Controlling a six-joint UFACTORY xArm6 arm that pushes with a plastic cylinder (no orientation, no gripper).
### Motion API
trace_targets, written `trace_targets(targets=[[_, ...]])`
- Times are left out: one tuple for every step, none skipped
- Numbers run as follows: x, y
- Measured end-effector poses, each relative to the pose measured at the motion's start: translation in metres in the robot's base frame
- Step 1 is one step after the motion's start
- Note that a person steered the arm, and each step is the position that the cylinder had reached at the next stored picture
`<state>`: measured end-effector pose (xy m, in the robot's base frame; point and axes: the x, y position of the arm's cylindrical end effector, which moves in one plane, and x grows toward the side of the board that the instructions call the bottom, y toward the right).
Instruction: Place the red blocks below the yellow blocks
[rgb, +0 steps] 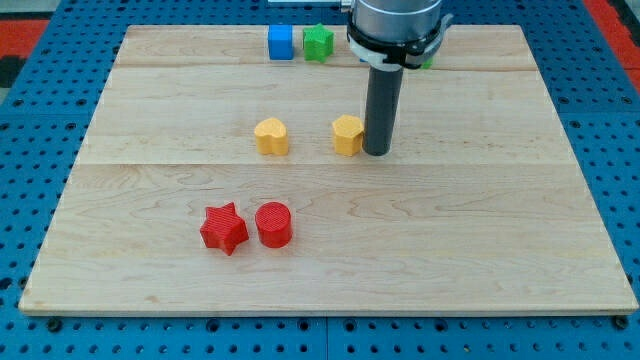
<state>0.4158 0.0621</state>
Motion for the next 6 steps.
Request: trace_targets(targets=[[-0.014,-0.032],[-0.004,-0.066],[0.075,-0.034],[0.144,-0.032],[0.158,-0.09],[0.139,-0.13]])
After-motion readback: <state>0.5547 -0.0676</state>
